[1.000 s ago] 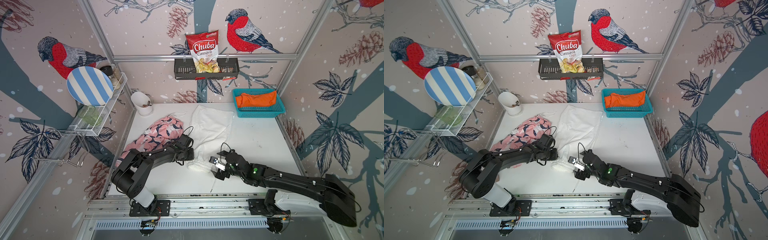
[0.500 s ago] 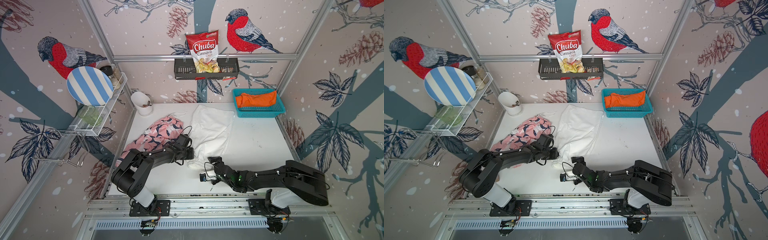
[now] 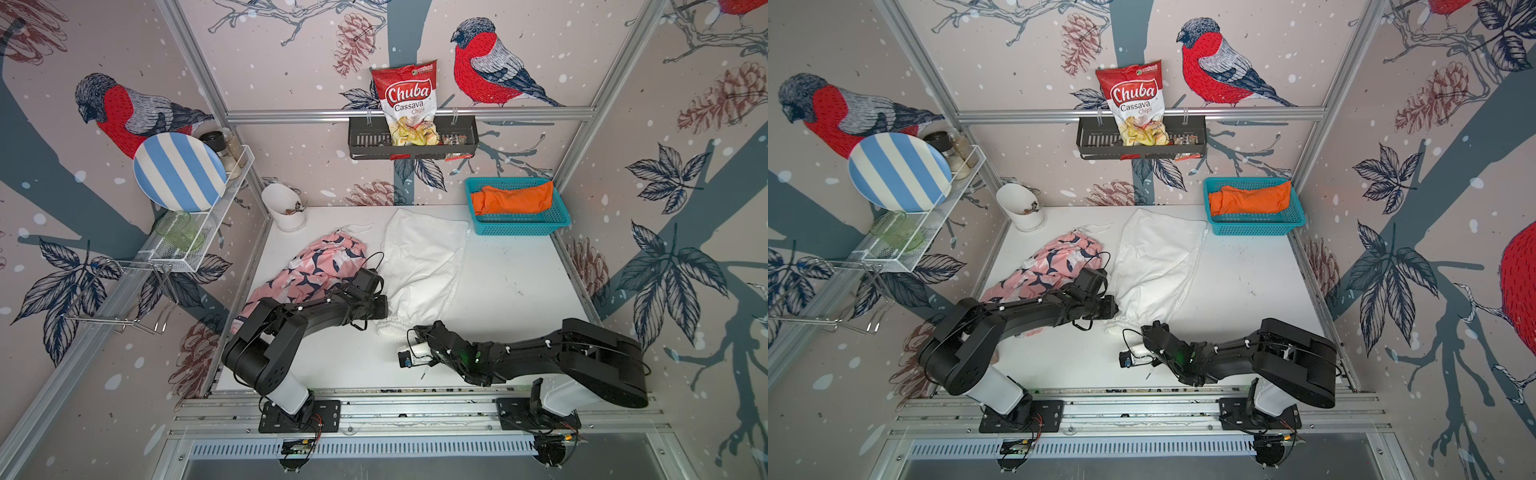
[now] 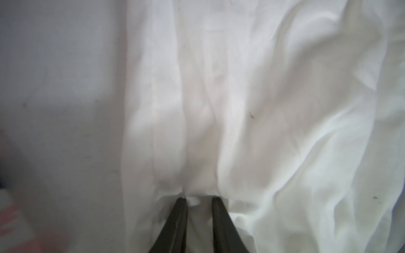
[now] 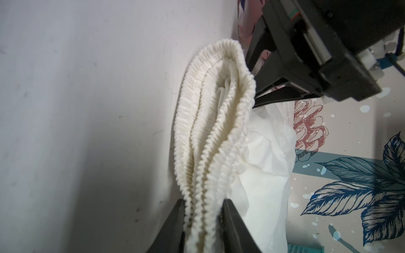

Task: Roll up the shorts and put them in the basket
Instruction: Roll the shorts at the center of the board.

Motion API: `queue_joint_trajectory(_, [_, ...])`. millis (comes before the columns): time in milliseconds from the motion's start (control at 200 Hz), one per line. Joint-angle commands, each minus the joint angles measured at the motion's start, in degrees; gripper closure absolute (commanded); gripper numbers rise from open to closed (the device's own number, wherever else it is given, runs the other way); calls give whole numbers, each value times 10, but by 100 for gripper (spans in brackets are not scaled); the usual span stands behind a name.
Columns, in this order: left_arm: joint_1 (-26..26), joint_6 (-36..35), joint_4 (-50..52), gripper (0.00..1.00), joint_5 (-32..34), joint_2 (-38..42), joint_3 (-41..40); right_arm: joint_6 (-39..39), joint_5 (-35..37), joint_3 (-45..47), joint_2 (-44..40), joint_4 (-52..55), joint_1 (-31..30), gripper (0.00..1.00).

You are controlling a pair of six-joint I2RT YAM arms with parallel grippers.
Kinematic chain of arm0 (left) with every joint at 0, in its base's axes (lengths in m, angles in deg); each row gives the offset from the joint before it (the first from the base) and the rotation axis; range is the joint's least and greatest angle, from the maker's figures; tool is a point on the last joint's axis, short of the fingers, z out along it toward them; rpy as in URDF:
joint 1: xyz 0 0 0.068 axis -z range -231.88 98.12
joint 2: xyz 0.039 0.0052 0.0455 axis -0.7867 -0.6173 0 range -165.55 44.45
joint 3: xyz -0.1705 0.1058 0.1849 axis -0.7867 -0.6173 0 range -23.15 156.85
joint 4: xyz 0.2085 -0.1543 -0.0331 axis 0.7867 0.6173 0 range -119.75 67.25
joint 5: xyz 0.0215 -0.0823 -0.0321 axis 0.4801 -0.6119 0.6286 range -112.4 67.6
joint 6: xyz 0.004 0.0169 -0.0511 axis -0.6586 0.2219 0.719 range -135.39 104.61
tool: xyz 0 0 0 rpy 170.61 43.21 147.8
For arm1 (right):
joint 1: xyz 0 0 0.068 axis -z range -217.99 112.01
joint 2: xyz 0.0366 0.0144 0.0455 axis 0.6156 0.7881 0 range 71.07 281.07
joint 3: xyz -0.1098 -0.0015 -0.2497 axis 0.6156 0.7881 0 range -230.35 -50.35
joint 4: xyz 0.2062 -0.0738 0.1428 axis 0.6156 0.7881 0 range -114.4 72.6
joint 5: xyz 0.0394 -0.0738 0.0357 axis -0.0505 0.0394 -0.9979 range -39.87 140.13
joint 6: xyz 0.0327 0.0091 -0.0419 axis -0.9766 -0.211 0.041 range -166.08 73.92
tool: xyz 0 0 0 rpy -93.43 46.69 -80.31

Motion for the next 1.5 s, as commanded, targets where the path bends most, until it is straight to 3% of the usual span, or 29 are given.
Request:
queue_joint_trajectory(0, [-1,-1,65,71,4,31,10,-36,-2,-12,-3,15,5,75])
queue_joint_trajectory(170, [1,9,87,70,-46,123,-4,-80,-35,-42,-14,89,12,100])
queue_joint_trajectory(305, [12,9,62,71,-112,121,-13,-94,-53,-40,-29,116,10,100])
queue_joint_trajectory(500, [13,-4,22,72,-136,43,-15,-109,-68,-35,-59,156,6,100])
queue_joint_trajectory(625, [16,-14,38,73,-119,-4,-12,-129,-77,-32,-78,164,6,100])
queue_joint_trajectory(760, [18,-14,64,73,-74,7,-25,-170,-122,-43,-90,181,18,100])
queue_joint_trajectory(875, [17,-11,96,72,-36,37,-14,-255,-166,-65,-84,182,42,100])
queue_joint_trajectory(1040, [14,9,147,62,49,90,34,-430,-244,-107,-54,198,101,100])
queue_joint_trajectory(1151, [9,18,174,59,83,122,63,-558,-341,-153,-10,225,168,100])
queue_joint_trajectory(1246, [8,21,190,57,84,140,78,-649,-431,-202,52,265,224,100])
queue_joint_trajectory(1356, [9,25,189,57,62,147,74,-691,-509,-232,111,284,257,100])
queue_joint_trajectory(1496, [25,32,180,57,50,139,71,-744,-553,-216,128,251,274,100])
